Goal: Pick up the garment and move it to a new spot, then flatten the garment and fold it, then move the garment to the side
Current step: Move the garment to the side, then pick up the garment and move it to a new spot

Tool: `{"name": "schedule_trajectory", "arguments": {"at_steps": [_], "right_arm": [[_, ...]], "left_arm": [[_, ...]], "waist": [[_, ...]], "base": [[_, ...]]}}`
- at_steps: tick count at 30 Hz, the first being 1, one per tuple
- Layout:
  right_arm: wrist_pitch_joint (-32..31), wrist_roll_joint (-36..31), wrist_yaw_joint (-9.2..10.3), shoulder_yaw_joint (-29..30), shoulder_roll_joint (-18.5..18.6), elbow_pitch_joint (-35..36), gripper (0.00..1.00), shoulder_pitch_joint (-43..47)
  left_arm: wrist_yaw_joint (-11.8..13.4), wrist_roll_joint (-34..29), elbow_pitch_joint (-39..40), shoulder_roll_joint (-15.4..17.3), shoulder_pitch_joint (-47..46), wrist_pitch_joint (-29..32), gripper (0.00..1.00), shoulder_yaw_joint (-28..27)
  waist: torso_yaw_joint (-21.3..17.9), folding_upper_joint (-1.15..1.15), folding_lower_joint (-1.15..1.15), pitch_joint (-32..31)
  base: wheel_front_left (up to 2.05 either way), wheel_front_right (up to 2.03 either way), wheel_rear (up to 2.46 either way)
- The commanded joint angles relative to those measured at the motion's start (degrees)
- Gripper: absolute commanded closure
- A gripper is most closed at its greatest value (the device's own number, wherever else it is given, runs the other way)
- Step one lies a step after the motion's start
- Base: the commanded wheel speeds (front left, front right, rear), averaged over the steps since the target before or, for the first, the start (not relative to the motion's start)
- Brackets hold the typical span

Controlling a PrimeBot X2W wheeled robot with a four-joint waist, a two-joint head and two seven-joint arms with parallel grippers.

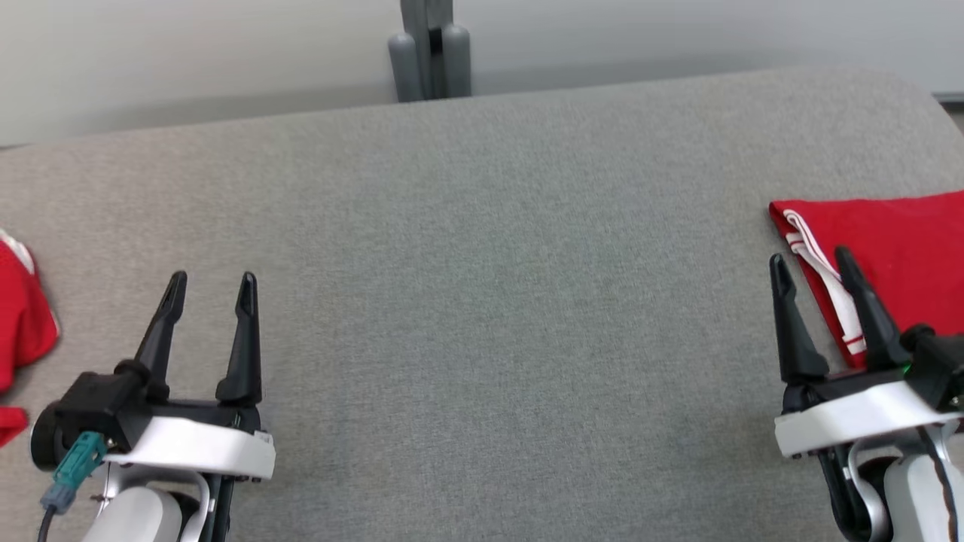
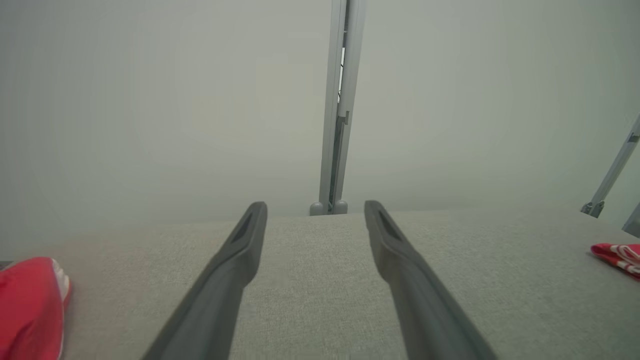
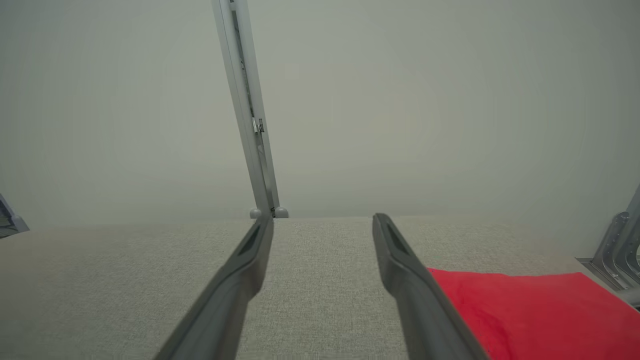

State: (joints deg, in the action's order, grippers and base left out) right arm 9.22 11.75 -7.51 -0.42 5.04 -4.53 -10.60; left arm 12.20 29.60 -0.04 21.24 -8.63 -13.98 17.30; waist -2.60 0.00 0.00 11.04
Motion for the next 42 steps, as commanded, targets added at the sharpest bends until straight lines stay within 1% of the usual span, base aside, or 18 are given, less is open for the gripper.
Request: {"name": "schedule_trajectory", "arguments": {"at_steps": [1,8,15,24,42], "right_arm": [[-0.41,0.27,0.04,0.1,0.01,-0.18,0.0,1.16],[-2.49,0.24,0.04,-0.47,-0.23,-0.32,0.0,5.68],[-3.94,-0.24,0.04,-0.01,-0.39,1.21,0.0,8.71],[-5.19,-0.59,0.04,1.12,-0.81,3.1,0.0,10.26],[-4.48,0.05,0.04,1.0,-1.66,2.75,0.0,9.48]], "left_arm": [[0.18,0.42,-0.19,0.27,0.93,-0.15,0.0,-0.26],[0.91,0.66,-0.04,0.54,4.3,0.2,0.0,0.36],[1.61,0.77,0.24,0.78,6.15,0.88,0.0,0.85],[2.35,1.13,-0.08,0.93,6.85,1.5,0.0,0.91],[2.91,1.17,0.28,1.62,6.23,1.39,0.0,0.79]], "waist": [[1.49,0.0,0.0,-2.66],[2.4,0.0,0.0,-6.84],[2.39,0.0,0.0,-8.64],[2.19,0.0,0.0,-9.25],[2.33,0.0,0.0,-8.99]], "base": [[0.0,0.0,0.0],[0.0,0.0,0.0],[0.0,0.0,0.0],[0.0,0.0,0.0],[0.0,0.0,0.0]]}}
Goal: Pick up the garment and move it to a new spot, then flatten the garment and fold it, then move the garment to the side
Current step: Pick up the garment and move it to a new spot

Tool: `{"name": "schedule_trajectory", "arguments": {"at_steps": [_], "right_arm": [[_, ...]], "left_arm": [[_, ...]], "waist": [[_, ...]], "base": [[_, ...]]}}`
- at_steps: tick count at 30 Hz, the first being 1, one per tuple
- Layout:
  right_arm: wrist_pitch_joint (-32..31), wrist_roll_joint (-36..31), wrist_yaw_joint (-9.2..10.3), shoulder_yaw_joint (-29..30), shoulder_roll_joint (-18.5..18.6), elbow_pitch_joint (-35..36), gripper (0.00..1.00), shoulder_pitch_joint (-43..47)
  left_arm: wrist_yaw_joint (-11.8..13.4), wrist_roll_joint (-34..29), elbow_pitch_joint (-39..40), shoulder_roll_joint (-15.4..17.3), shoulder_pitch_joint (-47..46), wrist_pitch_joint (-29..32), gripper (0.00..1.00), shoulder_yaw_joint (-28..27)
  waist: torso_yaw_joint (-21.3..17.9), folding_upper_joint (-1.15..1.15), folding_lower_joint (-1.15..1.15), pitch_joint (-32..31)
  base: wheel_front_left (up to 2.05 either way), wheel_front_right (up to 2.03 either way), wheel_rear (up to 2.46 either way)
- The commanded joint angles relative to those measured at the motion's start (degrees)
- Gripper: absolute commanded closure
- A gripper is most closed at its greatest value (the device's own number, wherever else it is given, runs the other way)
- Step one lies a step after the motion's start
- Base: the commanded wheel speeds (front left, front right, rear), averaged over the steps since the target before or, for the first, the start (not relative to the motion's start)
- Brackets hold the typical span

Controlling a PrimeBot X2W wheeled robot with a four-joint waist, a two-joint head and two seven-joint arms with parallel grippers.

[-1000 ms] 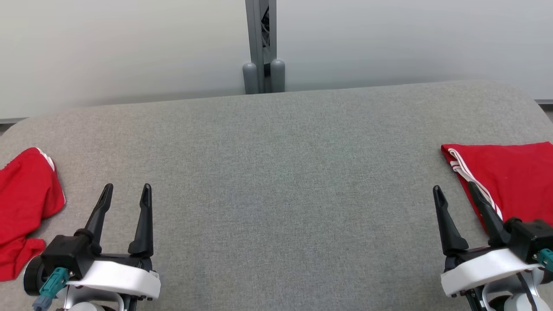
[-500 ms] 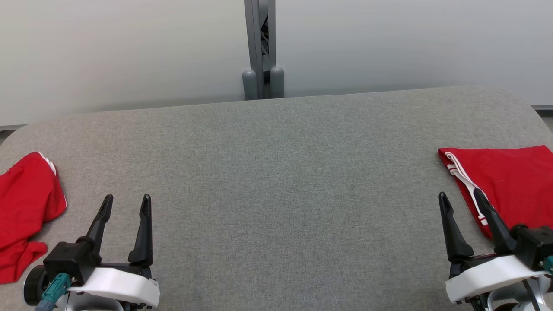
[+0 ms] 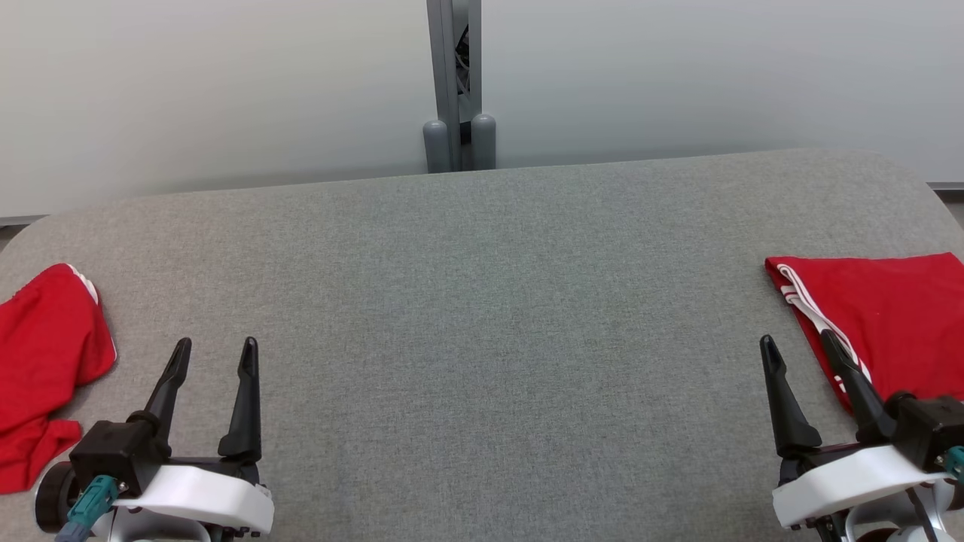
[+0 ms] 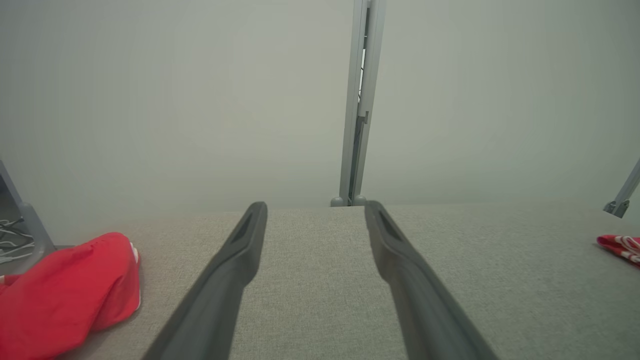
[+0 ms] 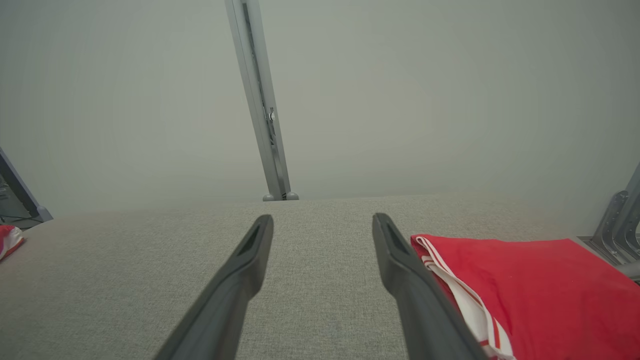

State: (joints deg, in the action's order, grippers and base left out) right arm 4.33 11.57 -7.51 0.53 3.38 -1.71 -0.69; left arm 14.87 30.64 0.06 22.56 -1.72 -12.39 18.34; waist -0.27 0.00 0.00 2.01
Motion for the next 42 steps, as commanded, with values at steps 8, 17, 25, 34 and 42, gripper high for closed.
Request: {"name": "schedule_trajectory", "arguments": {"at_steps": [8,17,25,34,42], "right_arm": [[0.72,0.37,0.04,0.1,-0.12,-0.38,0.0,-0.81],[1.19,0.29,0.04,0.48,-0.26,-0.2,0.0,-1.05],[0.37,-0.61,0.03,0.07,0.01,1.77,0.0,-1.8],[-1.09,0.07,0.03,-4.67,1.19,0.93,0.0,-3.76],[-0.98,0.61,0.03,-6.69,1.29,-0.17,0.0,-4.54]], "left_arm": [[0.44,0.14,0.17,0.51,-0.97,-0.03,0.0,-0.12],[0.49,0.61,0.67,1.11,-2.03,-0.66,0.0,-1.45],[-1.27,1.73,0.42,1.37,-4.31,-2.1,0.0,-4.92],[-4.45,1.76,-0.54,0.18,-3.58,-2.78,0.0,-9.99],[-6.98,-1.42,-1.64,-1.59,-2.63,-2.77,0.0,-13.03]], "waist": [[0.07,0.0,0.0,0.11],[1.53,0.0,0.0,0.96],[10.53,0.0,0.0,2.77],[21.95,0.0,0.0,3.76],[25.69,0.0,0.0,3.84]], "base": [[0.0,0.0,0.0],[0.0,0.0,0.0],[0.0,0.0,0.0],[0.0,0.0,0.0],[0.0,0.0,0.0]]}}
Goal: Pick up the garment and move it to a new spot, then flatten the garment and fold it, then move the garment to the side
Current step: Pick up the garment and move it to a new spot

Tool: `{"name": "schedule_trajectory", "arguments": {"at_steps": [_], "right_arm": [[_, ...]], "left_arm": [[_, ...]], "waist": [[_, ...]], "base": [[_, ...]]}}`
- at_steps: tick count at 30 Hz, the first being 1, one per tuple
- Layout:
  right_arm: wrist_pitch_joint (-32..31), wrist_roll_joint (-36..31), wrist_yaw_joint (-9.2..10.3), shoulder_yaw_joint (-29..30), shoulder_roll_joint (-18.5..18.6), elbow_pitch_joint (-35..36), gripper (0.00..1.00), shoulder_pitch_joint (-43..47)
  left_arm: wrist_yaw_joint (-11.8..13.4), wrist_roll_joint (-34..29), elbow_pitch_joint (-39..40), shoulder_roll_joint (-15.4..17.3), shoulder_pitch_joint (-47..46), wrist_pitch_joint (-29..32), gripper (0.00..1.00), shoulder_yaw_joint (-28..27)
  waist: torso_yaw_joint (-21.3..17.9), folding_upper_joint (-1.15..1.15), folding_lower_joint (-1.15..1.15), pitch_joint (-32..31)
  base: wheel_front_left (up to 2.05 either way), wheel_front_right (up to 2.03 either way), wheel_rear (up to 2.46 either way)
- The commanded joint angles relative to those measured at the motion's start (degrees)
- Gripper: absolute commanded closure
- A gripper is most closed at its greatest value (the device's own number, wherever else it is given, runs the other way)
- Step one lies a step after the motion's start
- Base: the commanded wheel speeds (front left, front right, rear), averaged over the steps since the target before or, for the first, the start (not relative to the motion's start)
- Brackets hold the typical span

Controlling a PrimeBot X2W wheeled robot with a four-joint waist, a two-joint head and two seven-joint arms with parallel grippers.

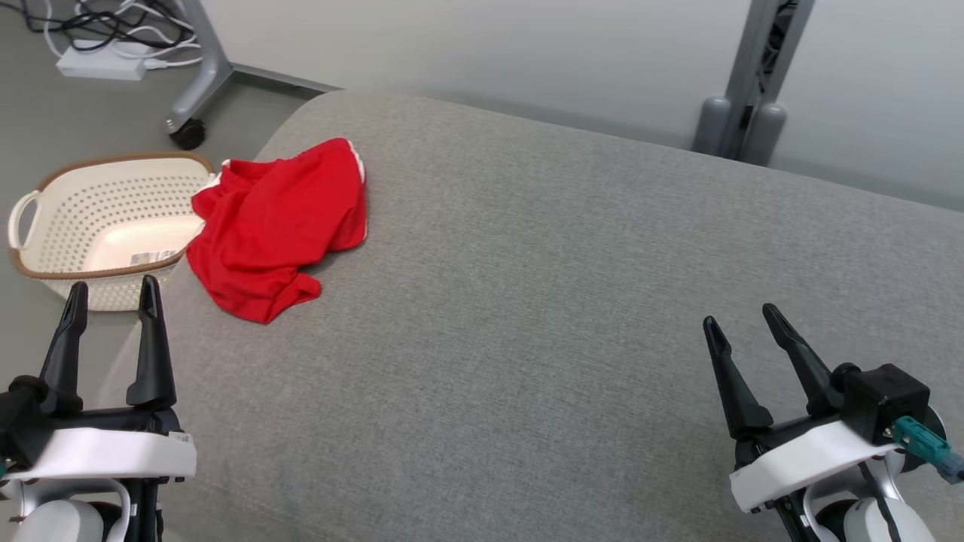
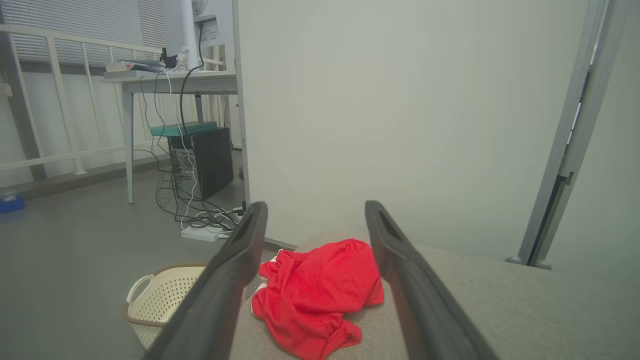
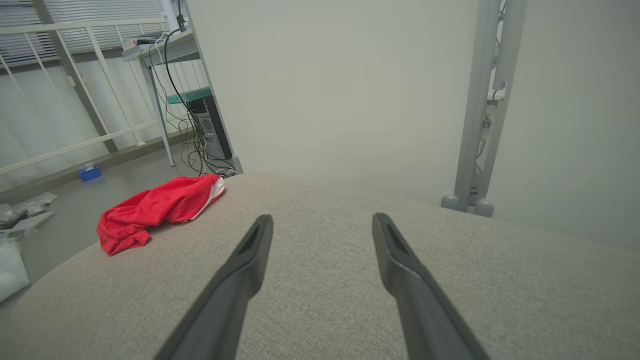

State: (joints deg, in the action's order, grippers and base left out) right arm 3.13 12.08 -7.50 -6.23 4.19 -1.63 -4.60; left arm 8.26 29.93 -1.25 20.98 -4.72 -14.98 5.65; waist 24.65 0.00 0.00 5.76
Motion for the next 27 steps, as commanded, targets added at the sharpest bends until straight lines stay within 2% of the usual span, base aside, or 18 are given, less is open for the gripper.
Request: {"name": "schedule_trajectory", "arguments": {"at_steps": [1,12,20,27], "right_arm": [[0.3,0.19,0.02,0.0,0.45,-0.27,0.0,-0.61],[0.59,0.56,0.02,0.07,0.36,-0.71,0.0,-0.95],[0.86,0.8,0.02,0.09,0.37,-0.93,0.0,-0.84],[0.34,1.06,0.02,-0.35,0.57,-0.18,0.0,-2.11]], "left_arm": [[-0.71,-0.82,-0.43,-0.43,0.27,-0.18,0.0,-0.6],[-3.06,-2.83,-1.96,-2.36,-0.42,-0.19,0.0,-2.3],[-3.52,-3.71,-2.25,-3.0,-1.76,-0.19,0.0,-2.97],[-3.9,-4.3,-2.71,-0.31,-10.73,0.83,0.0,-4.16]], "waist": [[0.91,0.0,0.0,0.11],[1.03,0.0,0.0,0.42],[0.3,0.0,0.0,0.45],[-1.63,0.0,0.0,2.28]], "base": [[0.0,0.0,0.0],[0.0,0.0,0.0],[0.0,0.0,0.0],[0.0,0.0,0.0]]}}
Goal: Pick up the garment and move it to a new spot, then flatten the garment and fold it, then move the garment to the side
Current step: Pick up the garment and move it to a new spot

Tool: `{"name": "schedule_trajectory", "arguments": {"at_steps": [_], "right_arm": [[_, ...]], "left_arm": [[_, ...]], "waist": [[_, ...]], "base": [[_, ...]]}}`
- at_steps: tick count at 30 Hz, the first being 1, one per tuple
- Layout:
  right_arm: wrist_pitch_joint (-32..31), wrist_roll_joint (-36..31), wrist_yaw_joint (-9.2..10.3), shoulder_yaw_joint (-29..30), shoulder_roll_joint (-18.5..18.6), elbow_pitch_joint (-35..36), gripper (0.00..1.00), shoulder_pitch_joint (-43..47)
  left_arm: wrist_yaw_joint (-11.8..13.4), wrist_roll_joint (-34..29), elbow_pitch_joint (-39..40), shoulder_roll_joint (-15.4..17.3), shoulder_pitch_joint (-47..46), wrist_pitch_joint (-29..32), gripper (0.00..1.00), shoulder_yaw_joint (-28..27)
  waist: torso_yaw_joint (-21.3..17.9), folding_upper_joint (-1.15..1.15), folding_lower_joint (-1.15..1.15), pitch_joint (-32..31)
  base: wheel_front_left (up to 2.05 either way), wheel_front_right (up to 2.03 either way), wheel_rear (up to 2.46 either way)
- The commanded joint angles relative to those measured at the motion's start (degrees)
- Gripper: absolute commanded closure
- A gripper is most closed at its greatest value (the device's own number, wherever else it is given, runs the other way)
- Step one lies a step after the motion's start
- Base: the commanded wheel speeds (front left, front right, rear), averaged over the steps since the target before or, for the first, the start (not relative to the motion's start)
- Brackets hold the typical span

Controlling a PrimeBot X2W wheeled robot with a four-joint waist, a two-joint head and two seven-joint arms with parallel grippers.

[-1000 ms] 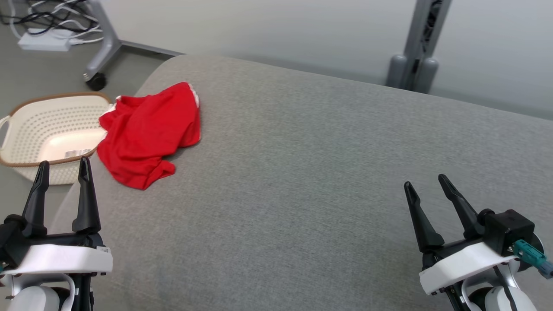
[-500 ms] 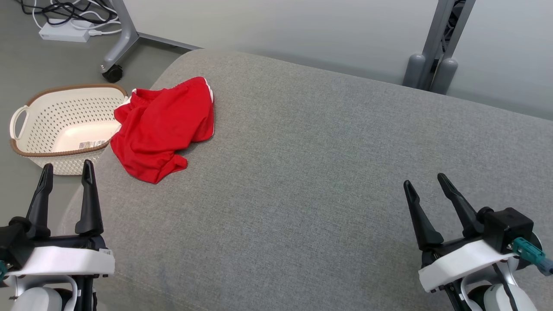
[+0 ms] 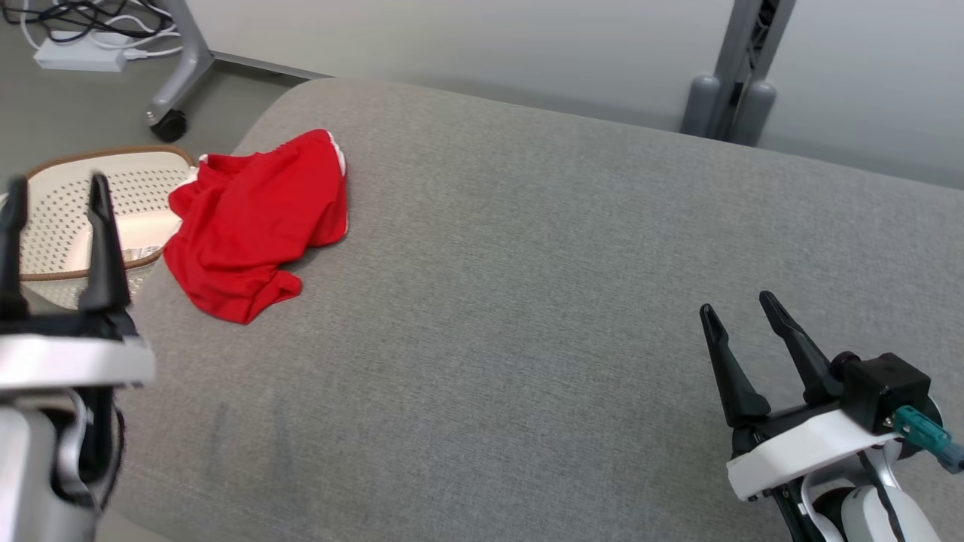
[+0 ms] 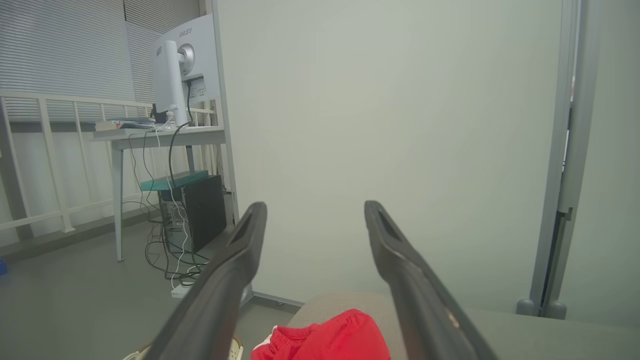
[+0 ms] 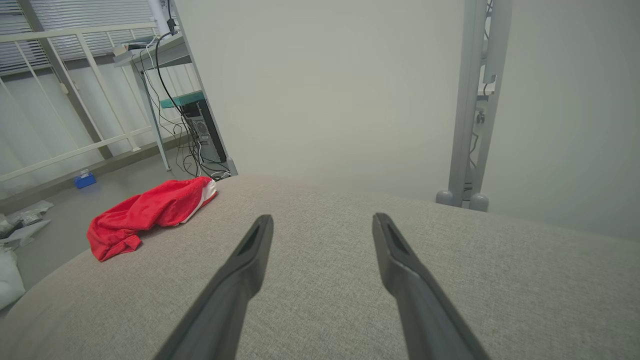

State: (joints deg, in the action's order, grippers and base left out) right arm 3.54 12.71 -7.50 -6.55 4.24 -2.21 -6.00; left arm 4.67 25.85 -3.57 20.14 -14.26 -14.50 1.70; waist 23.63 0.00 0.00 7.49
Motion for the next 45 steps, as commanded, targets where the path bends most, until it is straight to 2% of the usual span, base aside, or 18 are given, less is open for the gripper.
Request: {"name": "schedule_trajectory", "arguments": {"at_steps": [1,5,9,18,22,29,33,34,35,36,37,45], "right_arm": [[-0.18,0.41,0.02,-0.09,0.61,0.44,0.0,-0.79],[-0.38,0.35,0.02,-0.81,0.73,0.53,0.0,-1.69],[-0.63,0.35,0.02,-1.86,1.05,0.63,0.0,-2.57],[-1.04,0.11,0.02,-2.95,2.36,2.35,0.0,-5.98],[-1.36,-0.12,0.02,-3.37,3.08,2.96,0.0,-7.46],[-1.83,-0.13,0.02,-4.31,4.06,4.05,0.0,-9.75],[-1.96,-0.19,0.02,-4.03,4.52,4.41,0.0,-10.38],[-1.91,-0.25,0.02,-3.94,4.6,4.45,0.0,-10.58],[-1.77,-0.26,0.02,-3.89,4.65,4.43,0.0,-10.74],[-1.65,-0.28,0.02,-3.83,4.68,4.36,0.0,-10.8],[-1.55,-0.29,0.02,-3.68,4.67,4.27,0.0,-10.85],[-0.02,-0.42,0.02,-1.85,3.67,3.05,0.0,-9.73]], "left_arm": [[-0.63,-0.17,-1.24,1.08,-3.15,0.75,0.0,-0.3],[-2.41,0.72,-7.95,3.41,-11.02,3.8,0.0,-0.04],[-5.23,1.89,-18.89,5.3,-17.29,7.49,0.0,0.87],[-10.61,5.42,-41.88,5.23,-26.38,15.07,0.0,3.75],[-11.63,7.67,-49.17,4.38,-29.21,17.83,0.0,4.83],[-12.21,9.88,-57.16,3.75,-32.63,22.04,0.0,6.08],[-12.23,10.21,-60.26,4.01,-33.95,22.09,0.0,6.99],[-12.25,10.21,-60.72,4.14,-34.37,21.62,0.55,7.21],[-12.24,10.12,-61.09,4.3,-34.86,20.54,0.84,7.32],[-12.17,10.0,-61.34,4.69,-35.28,19.16,0.84,7.29],[-12.13,10.02,-61.55,5.01,-35.86,17.73,1.0,7.08],[-12.05,8.76,-62.05,7.03,-39.67,7.11,1.0,7.26]], "waist": [[-1.12,0.0,0.0,0.95],[-3.91,0.0,0.0,2.68],[-7.27,0.0,0.0,5.06],[-12.71,0.0,0.0,12.65],[-13.84,0.0,0.0,16.17],[-15.35,0.0,0.0,20.37],[-15.87,0.0,0.0,22.45],[-15.93,0.0,0.0,22.79],[-15.95,0.0,0.0,22.98],[-15.96,0.0,0.0,23.11],[-15.95,0.0,0.0,23.16],[-15.45,0.0,0.0,19.32]], "base": [[0.0,0.0,0.0],[0.0,0.0,0.0],[0.0,0.0,0.0],[0.0,0.0,0.0],[0.0,0.0,0.0],[0.0,0.0,0.0],[0.0,0.0,0.0],[0.0,0.0,0.0],[0.0,0.0,0.0],[0.0,0.0,0.0],[0.0,0.0,0.0],[0.0,0.0,0.0]]}}
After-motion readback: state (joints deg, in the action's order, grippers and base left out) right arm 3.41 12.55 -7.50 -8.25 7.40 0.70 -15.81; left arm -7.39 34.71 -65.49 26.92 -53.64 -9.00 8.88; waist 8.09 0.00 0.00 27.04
